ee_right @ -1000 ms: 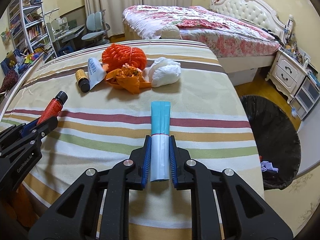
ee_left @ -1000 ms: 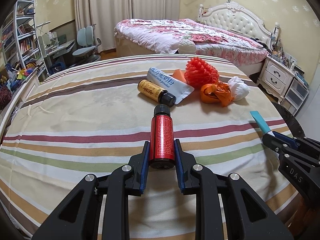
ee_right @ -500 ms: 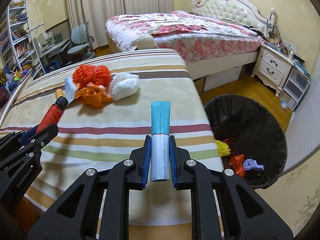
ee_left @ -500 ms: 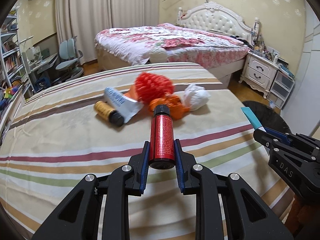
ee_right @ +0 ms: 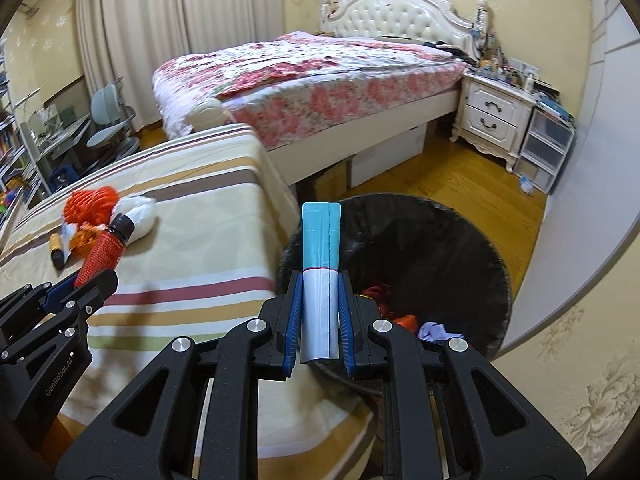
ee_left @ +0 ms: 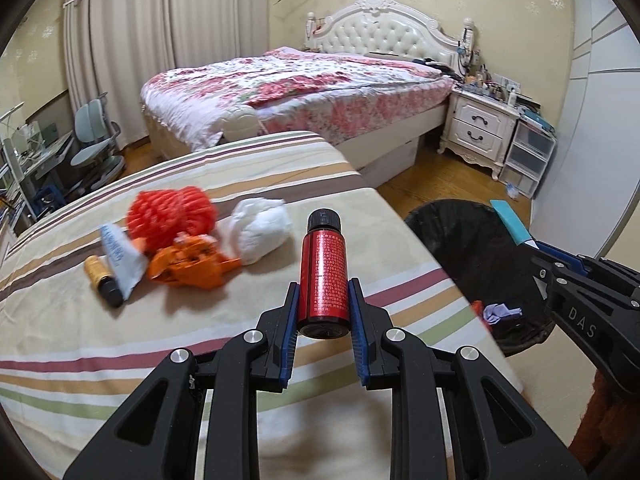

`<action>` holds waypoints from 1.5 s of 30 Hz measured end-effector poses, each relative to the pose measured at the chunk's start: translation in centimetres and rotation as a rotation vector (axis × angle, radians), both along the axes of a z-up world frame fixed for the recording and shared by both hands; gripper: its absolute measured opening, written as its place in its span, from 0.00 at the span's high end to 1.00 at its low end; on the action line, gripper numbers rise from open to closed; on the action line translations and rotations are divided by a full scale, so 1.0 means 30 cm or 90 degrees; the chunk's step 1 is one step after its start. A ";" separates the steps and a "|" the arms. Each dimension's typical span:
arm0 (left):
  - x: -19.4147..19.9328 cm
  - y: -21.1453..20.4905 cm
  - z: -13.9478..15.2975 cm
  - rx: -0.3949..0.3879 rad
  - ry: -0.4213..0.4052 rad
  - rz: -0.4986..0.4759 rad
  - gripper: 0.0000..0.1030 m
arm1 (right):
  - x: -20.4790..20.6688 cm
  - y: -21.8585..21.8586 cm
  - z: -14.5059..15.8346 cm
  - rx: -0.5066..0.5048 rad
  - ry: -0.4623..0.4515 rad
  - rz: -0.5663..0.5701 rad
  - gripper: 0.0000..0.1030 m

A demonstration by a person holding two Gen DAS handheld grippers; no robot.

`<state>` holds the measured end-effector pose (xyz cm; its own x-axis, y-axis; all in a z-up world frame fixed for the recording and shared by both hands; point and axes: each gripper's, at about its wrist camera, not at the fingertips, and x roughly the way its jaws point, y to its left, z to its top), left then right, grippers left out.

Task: Collect trash
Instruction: 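Carry the red can and teal-capped tube over the black bin with both tools, then open the left tool dropping the red can while the right tool drops the tube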

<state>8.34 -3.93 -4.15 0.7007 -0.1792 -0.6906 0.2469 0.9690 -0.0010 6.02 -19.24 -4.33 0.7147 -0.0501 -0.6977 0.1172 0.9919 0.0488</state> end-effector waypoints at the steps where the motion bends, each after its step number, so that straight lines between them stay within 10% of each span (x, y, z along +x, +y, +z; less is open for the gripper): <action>1: 0.009 -0.020 -0.001 -0.001 0.003 -0.005 0.76 | 0.002 -0.014 -0.001 0.000 0.000 -0.005 0.83; 45: 0.183 -0.464 -0.050 0.065 0.006 -0.090 0.76 | 0.089 -0.330 -0.079 0.013 0.021 -0.109 0.82</action>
